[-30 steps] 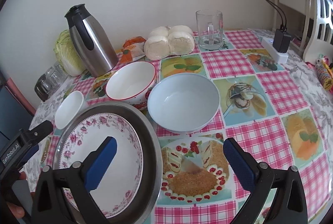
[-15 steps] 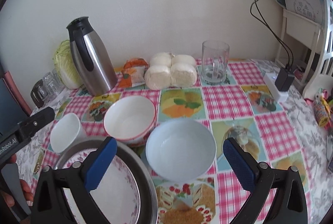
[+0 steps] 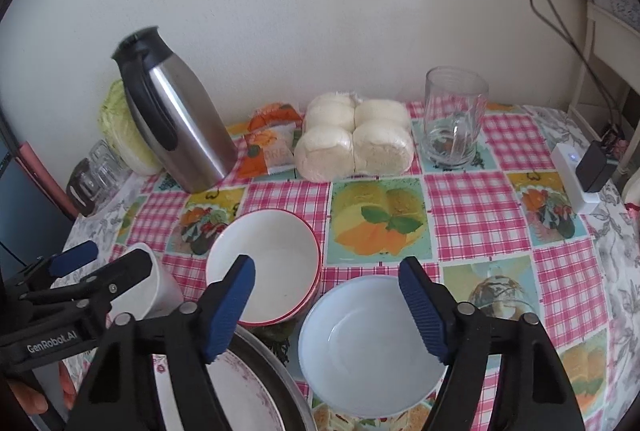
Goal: Organize plates and bowls
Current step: 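Move both grippers to the rim of the red-rimmed white bowl, then close both grippers on the red-rimmed bowl rim and lift it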
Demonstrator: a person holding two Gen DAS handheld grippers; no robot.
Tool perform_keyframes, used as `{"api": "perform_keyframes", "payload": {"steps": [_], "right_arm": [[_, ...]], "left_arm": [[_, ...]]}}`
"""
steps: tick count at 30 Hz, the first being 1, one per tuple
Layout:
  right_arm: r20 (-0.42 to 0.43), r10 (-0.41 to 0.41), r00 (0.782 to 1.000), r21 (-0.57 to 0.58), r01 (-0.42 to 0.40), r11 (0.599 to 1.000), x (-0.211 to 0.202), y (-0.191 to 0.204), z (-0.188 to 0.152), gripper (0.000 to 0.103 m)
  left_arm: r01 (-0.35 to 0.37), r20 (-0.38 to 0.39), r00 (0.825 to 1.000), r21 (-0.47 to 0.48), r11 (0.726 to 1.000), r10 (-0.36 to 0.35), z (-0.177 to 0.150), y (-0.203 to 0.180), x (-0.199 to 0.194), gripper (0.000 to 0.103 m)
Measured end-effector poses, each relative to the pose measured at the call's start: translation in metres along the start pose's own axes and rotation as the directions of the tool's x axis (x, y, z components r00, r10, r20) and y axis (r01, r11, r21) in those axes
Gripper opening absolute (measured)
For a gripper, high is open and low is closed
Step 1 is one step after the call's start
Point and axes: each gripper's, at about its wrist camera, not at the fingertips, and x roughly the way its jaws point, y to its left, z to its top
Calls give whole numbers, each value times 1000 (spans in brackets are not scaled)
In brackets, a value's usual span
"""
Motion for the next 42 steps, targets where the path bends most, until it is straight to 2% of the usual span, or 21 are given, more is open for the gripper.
{"api": "perform_keyframes", "payload": {"steps": [1,2,5,7,11,13,16,18,20,23,29,37,42], "right_arm": [[-17,-3,1000,-8,3,1000,7,1,1,68],[-30,-3,1000,-13,3,1000,13,1,1,60],[-65,6,998,-15,-7,1000,31,2,4,56],[-90,14,996,-16,-15,1000,43,2,5,51],[-127,25,992,-15,-27,1000,63,3,6,42],[-140,20,990,-22,-23,1000,71,4,6,37],[-157,21,987,-31,-27,999,80,6,8,27],[-169,11,986,-47,-20,999,84,8,9,17],[-179,9,984,-52,-18,999,89,10,9,13],[-199,-5,980,-67,-8,998,97,13,10,12],[-219,-13,976,-79,-4,997,107,17,8,9],[-166,-5,986,-73,-7,997,94,15,10,7],[-111,19,994,-56,-25,998,69,15,19,7]], "left_arm": [[11,-31,999,-21,1000,-12,0,2,9,65],[21,-53,998,-35,999,-23,0,3,18,62],[59,-84,994,-53,997,-63,-1,2,37,56],[63,-111,991,-51,997,-69,-1,-2,49,44],[96,-148,983,-84,992,-108,0,-4,67,37],[101,-161,980,-88,991,-115,2,-6,74,23],[101,-177,977,-87,991,-115,5,-7,81,13],[102,-191,974,-95,990,-118,6,-6,86,11],[99,-204,972,-97,990,-117,5,-5,90,11],[103,-224,967,-102,989,-123,3,-4,98,11],[83,-226,969,-80,993,-100,3,-8,105,10],[89,-169,981,-72,993,-100,0,-12,98,9],[70,-81,994,-37,997,-72,4,-18,65,9]]}}
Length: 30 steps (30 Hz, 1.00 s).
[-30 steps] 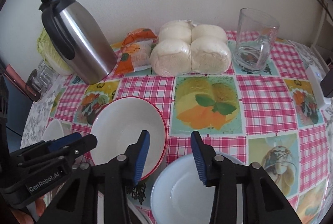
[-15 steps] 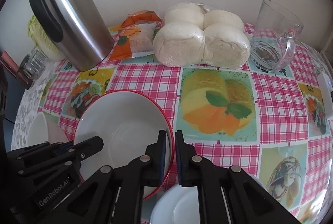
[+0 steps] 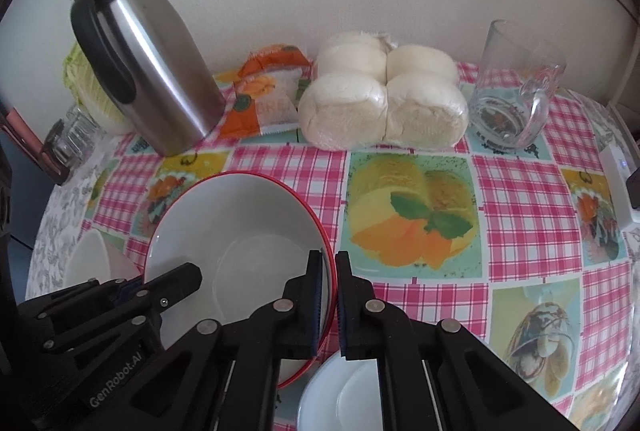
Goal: Organize plates and bowls
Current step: 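Close both grippers on the red-rimmed bowl rim and lift it, then carry the red-rimmed bowl with both grippers over the floral plate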
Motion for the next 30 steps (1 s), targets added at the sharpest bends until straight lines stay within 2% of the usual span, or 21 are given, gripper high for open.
{"api": "perform_keyframes", "payload": {"steps": [5,11,16,20,30], "right_arm": [[51,-6,999,-37,8,999,-37,10,-3,8],[71,0,997,-61,5,998,-72,18,-22,8],[82,-22,996,-74,28,997,-93,26,-47,8],[84,-10,996,-71,16,997,-109,30,-65,7],[108,8,994,-73,0,997,-140,45,-94,7]], "left_arm": [[-22,64,998,0,1000,22,-10,-8,-35,9],[-1,100,995,-35,999,4,-39,-6,-69,9],[-16,126,992,-28,999,20,-67,-10,-86,10],[-5,143,990,-38,999,11,-86,-8,-101,9],[-46,195,979,-34,998,52,-116,-8,-134,9]]}}
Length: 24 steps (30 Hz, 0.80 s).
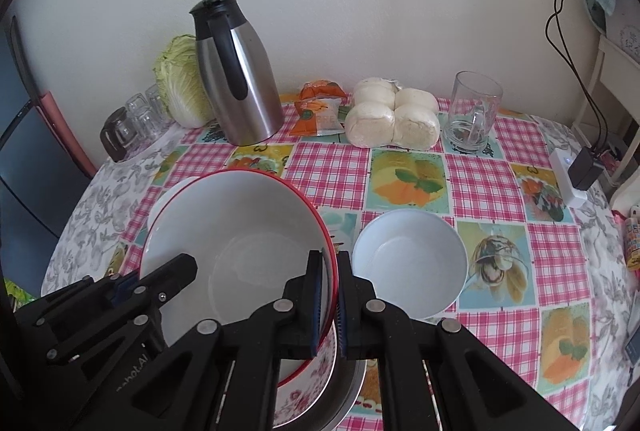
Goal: Organize plates and bowls
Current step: 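Carry the red-rimmed bowl with both grippers over the floral plate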
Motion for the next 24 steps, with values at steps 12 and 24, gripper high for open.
{"api": "perform_keyframes", "payload": {"steps": [12,24], "right_arm": [[-23,49,999,61,-48,997,0,11,-35,8],[-47,57,997,101,-52,994,14,27,-50,10]], "left_arm": [[-29,16,999,6,1000,29,-23,12,-14,9],[-35,-15,999,-11,999,35,-27,31,-3,9]]}}
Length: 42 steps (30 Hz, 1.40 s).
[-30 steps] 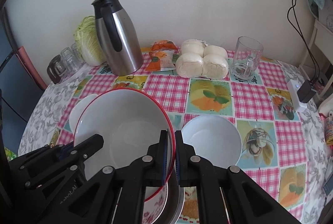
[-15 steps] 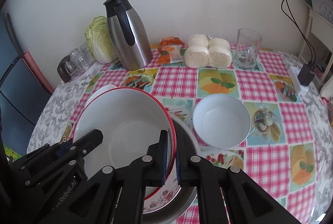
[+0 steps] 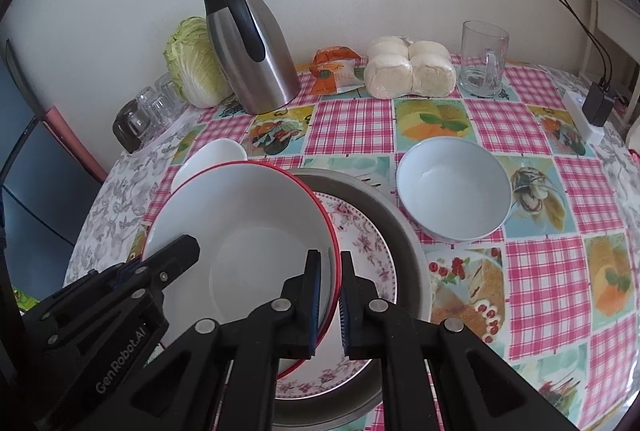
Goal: Organize plates and bowls
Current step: 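Carry the red-rimmed bowl with both grippers over the floral plate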
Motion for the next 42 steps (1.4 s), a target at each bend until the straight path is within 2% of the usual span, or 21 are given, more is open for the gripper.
{"api": "perform_keyframes", "payload": {"steps": [6,19,42], "right_arm": [[-20,12,1000,35,-11,999,12,4,-3,10],[-35,0,999,58,2,998,26,-4,-3,10],[-60,23,998,86,-18,996,42,-12,-6,10]], "left_arm": [[-12,-23,1000,-14,1000,12,0,9,9,9],[14,-71,997,-17,1000,-16,2,8,29,9],[-4,-88,996,-23,1000,2,0,7,43,9]]}}
